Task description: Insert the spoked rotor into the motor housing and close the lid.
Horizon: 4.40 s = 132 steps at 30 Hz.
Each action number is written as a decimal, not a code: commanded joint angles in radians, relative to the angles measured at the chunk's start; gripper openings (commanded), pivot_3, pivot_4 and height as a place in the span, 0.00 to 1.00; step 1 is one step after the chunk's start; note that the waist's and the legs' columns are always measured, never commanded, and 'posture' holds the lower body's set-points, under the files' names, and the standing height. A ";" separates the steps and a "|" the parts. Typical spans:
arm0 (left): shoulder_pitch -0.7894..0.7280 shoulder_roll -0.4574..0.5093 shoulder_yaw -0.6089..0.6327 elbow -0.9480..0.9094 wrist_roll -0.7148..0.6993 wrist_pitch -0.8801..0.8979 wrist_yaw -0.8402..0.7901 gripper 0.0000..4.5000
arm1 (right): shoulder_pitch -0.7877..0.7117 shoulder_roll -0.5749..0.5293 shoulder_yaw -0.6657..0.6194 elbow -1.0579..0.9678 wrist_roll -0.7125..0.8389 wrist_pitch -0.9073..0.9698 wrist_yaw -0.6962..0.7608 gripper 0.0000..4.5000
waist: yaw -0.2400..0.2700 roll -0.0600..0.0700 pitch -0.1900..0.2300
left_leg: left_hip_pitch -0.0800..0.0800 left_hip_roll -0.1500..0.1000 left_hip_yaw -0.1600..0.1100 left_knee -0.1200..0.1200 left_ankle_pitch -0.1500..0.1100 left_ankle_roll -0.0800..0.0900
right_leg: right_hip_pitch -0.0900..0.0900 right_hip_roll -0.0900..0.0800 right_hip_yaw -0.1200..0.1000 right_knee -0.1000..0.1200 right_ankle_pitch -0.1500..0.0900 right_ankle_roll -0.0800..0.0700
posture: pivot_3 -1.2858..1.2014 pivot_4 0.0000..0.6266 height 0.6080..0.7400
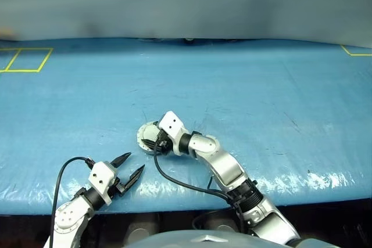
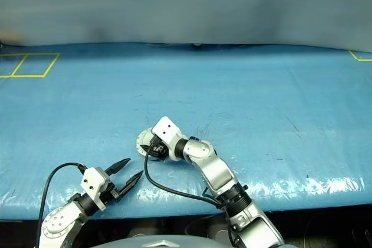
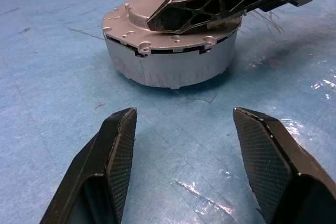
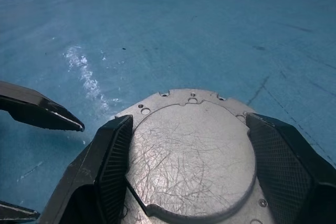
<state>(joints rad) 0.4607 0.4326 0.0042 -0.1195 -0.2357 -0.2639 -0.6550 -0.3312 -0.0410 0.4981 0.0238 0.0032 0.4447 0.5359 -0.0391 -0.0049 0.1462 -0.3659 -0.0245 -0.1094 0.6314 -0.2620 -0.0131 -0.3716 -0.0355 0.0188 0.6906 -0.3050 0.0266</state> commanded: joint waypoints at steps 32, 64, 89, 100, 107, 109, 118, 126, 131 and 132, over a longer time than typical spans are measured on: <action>0.018 -0.006 -0.006 -0.056 0.011 0.020 0.014 0.69 | 0.059 0.055 -0.032 0.066 0.033 -0.160 0.000 0.68 | -0.004 0.000 0.001 | -0.005 0.000 0.000 -0.002 0.000 0.000 | -0.002 0.000 0.001 0.000 0.000 -0.001 | 0.52 0.24 1.00; 0.029 -0.010 -0.005 -0.068 0.013 0.024 0.018 0.69 | 0.029 0.019 0.029 0.133 -0.065 0.057 -0.037 0.68 | -0.010 0.001 -0.001 | 0.006 0.002 0.000 -0.002 0.000 -0.001 | 0.003 0.002 0.001 0.000 -0.002 -0.002 | 0.52 0.24 1.00; 0.027 -0.013 0.001 -0.031 0.013 0.002 0.005 0.69 | 0.001 -0.058 0.070 0.111 -0.089 0.197 -0.045 0.68 | 0.003 0.007 -0.010 | 0.007 0.002 0.000 -0.003 0.001 -0.001 | 0.005 0.000 0.000 -0.004 -0.005 0.003 | 0.52 0.24 1.00; 0.016 -0.017 0.002 0.009 0.013 -0.025 -0.002 0.69 | -0.014 -0.062 0.049 0.068 -0.075 0.241 -0.053 0.68 | 0.003 0.009 -0.011 | 0.006 0.001 -0.002 -0.006 0.001 -0.001 | 0.007 0.000 -0.001 -0.011 -0.004 0.004 | 0.52 0.24 1.00; 0.011 -0.023 -0.002 -0.007 0.014 -0.017 0.008 0.69 | -0.007 -0.082 0.070 0.084 -0.064 0.273 -0.038 0.68 | 0.006 0.010 -0.011 | 0.005 0.001 -0.003 -0.006 0.001 -0.001 | 0.007 -0.001 -0.002 -0.012 -0.004 0.004 | 0.52 0.24 1.00; 0.013 -0.025 -0.005 -0.023 0.016 -0.008 0.014 0.69 | -0.002 -0.083 0.060 0.084 -0.053 0.282 -0.035 0.68 | 0.007 0.010 -0.011 | 0.005 0.001 -0.003 -0.006 0.001 -0.001 | 0.007 -0.002 -0.003 -0.012 -0.004 0.004 | 0.52 0.24 1.00; 0.025 -0.023 -0.015 -0.092 0.023 0.041 0.039 0.69 | -0.011 -0.097 0.005 0.042 -0.064 0.212 -0.083 0.68 | 0.018 0.010 -0.010 | 0.004 0.000 -0.005 -0.007 0.001 -0.001 | 0.008 -0.002 -0.004 -0.013 -0.004 0.004 | 0.52 0.24 1.00; 0.029 -0.020 -0.015 -0.117 0.023 0.063 0.045 0.69 | 0.003 -0.104 -0.013 -0.070 0.019 0.098 -0.006 0.68 | 0.025 0.010 -0.007 | -0.004 -0.001 -0.006 -0.006 0.001 0.000 | 0.002 -0.002 -0.005 -0.014 -0.003 0.005 | 0.52 0.24 1.00; 0.029 -0.019 -0.012 -0.109 0.020 0.059 0.040 0.69 | 0.007 -0.092 -0.020 -0.095 0.028 0.122 -0.005 0.68 | 0.022 0.008 -0.004 | -0.013 -0.001 -0.008 -0.006 0.001 0.000 | -0.005 -0.002 -0.006 -0.014 0.000 0.001 | 0.52 0.24 1.00; 0.028 -0.020 -0.012 -0.106 0.020 0.057 0.040 0.69 | 0.006 -0.092 -0.016 -0.088 0.025 0.131 -0.007 0.68 | 0.020 0.007 -0.004 | -0.015 -0.001 -0.007 -0.006 0.001 0.000 | -0.004 -0.002 -0.006 -0.014 0.000 0.001 | 0.52 0.24 1.00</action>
<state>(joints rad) 0.4843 0.4126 -0.0107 -0.1993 -0.2121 -0.1981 -0.6121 -0.3385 -0.1238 0.4894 -0.0861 0.0360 0.5351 0.5357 -0.0187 0.0024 0.1420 -0.3814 -0.0259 -0.1167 0.6249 -0.2612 -0.0126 -0.3759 -0.0374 0.0133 0.6762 -0.3048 0.0275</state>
